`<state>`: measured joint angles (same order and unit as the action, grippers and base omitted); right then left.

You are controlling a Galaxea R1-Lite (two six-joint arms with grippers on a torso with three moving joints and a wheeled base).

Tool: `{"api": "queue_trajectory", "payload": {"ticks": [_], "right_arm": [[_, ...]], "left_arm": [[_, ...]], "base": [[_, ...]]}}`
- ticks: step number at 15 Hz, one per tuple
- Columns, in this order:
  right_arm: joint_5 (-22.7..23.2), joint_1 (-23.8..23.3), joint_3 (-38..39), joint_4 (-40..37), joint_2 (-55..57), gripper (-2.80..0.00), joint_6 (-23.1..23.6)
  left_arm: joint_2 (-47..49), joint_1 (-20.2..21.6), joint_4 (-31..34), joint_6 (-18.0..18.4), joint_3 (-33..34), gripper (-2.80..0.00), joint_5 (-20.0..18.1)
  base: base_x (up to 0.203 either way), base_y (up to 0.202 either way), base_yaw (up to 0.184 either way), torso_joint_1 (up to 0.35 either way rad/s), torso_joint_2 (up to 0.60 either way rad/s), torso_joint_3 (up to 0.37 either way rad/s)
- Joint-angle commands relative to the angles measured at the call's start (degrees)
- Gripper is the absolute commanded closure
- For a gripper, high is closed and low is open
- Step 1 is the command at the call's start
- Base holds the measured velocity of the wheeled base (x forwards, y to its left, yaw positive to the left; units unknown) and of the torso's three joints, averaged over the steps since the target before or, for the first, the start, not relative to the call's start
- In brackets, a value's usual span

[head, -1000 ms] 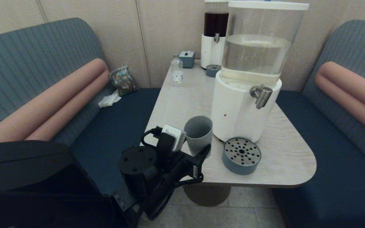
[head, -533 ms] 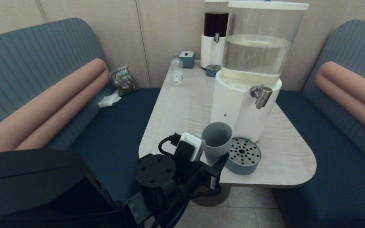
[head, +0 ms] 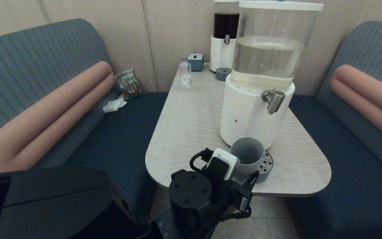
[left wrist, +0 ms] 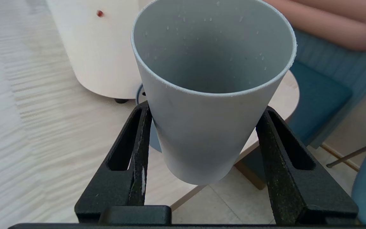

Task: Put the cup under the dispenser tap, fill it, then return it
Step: Place it under the water dispenser

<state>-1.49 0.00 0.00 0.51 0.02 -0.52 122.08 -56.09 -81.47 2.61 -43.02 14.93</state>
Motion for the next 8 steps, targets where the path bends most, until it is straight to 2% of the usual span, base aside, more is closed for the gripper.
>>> {"api": "queue_trajectory", "payload": {"ticks": [1,8], "right_arm": [[0.0,0.0,0.0,0.0,0.1,0.0,0.0],[0.0,0.0,0.0,0.0,0.1,0.0,0.0]], "left_arm": [[2.2,-0.4,-0.4,0.2,-1.4,0.0,0.2],[3.4,-0.6,6.1,0.7,-9.5,0.0,1.0]], "base": [[0.0,0.0,0.0,0.0,0.0,0.0],[0.0,0.0,0.0,0.0,0.0,0.0]]}}
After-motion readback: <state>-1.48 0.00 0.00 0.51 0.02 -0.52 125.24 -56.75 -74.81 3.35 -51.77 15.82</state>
